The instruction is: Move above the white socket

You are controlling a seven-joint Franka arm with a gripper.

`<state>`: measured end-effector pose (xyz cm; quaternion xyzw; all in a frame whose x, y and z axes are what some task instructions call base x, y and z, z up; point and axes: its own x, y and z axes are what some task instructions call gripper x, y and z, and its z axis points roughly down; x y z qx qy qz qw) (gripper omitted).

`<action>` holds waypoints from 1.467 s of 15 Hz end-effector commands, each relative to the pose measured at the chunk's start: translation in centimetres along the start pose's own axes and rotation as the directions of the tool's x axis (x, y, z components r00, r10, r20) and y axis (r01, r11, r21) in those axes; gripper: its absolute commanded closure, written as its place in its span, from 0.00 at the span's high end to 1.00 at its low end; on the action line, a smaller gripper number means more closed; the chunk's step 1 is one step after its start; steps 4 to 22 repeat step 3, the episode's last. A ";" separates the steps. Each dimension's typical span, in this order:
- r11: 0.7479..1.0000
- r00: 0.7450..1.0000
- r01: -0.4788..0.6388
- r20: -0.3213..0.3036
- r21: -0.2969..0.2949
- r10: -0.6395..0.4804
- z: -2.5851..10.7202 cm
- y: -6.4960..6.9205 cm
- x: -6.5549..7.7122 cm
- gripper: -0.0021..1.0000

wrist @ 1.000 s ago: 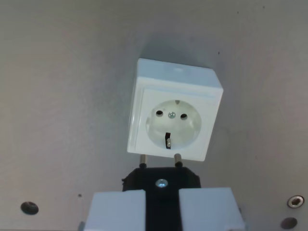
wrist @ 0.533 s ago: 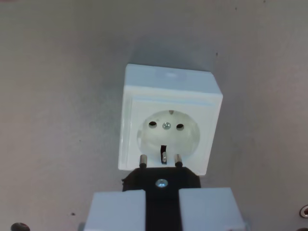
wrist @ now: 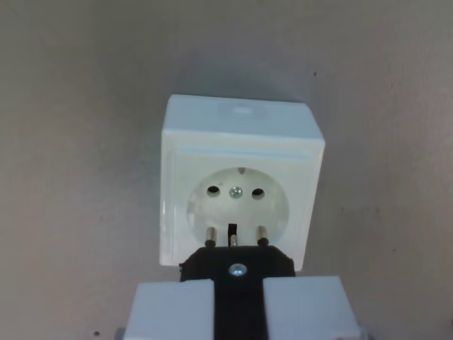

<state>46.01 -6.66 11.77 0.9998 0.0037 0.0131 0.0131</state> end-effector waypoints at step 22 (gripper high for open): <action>0.999 0.991 -0.048 -0.125 0.012 0.049 0.9 0.3 -0.7 0.00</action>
